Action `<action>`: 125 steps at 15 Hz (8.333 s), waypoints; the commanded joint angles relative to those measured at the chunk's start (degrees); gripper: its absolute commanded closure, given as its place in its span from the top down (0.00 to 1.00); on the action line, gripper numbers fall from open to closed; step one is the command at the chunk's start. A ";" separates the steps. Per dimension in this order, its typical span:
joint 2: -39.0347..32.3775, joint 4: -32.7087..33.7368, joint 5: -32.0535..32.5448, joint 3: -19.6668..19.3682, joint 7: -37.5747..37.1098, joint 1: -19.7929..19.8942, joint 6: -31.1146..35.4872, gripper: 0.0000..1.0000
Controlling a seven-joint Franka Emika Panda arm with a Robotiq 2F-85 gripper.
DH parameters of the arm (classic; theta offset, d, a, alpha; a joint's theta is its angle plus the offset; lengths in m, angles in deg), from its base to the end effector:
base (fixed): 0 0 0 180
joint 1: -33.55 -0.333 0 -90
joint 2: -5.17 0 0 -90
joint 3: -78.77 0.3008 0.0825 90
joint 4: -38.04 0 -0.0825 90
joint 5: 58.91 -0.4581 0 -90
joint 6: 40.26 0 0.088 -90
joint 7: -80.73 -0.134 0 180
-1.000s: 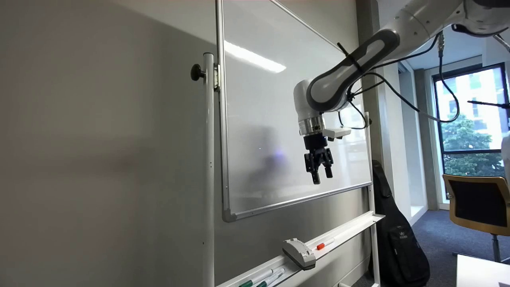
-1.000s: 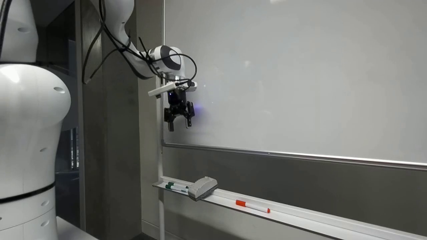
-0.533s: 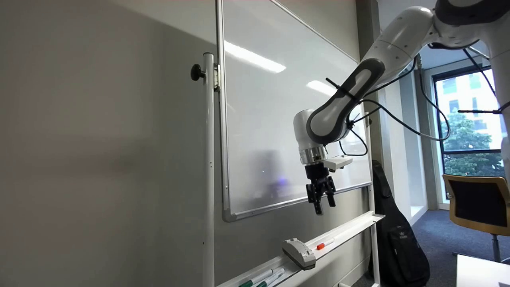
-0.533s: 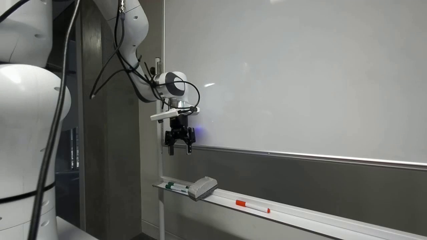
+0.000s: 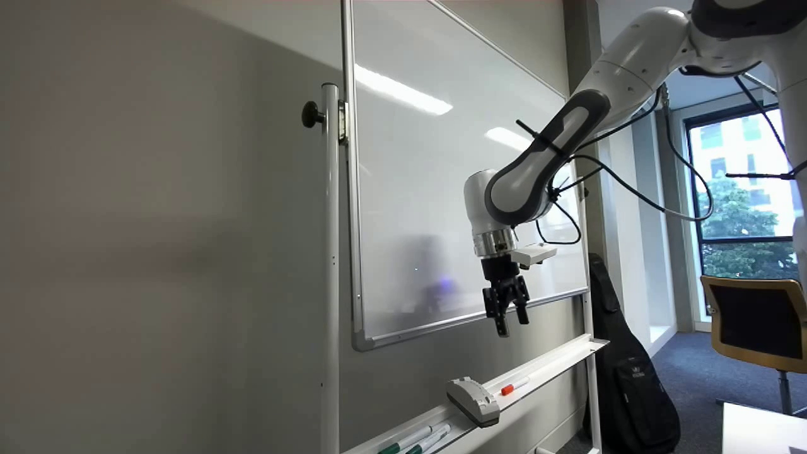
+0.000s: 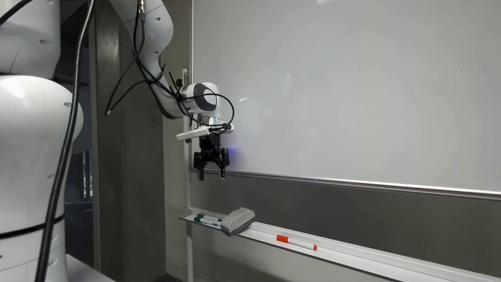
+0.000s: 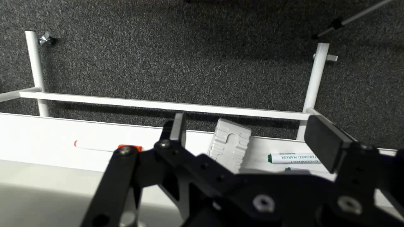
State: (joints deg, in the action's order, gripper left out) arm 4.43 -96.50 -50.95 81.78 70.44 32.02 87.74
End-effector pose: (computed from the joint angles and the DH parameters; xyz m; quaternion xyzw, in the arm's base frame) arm 0.5369 0.0356 0.2215 0.9967 -0.0039 -0.0561 0.0593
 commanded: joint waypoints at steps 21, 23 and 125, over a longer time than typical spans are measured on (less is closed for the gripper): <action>-22.53 4.00 -11.08 -1.76 4.51 0.24 26.14 1.00; -23.50 4.76 -10.45 -2.70 3.07 -0.25 25.96 1.00; -2.92 0.09 9.93 -6.67 -12.30 -3.73 -4.87 0.38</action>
State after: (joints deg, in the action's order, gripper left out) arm 1.11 -95.85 -40.07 73.80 57.08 25.36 83.55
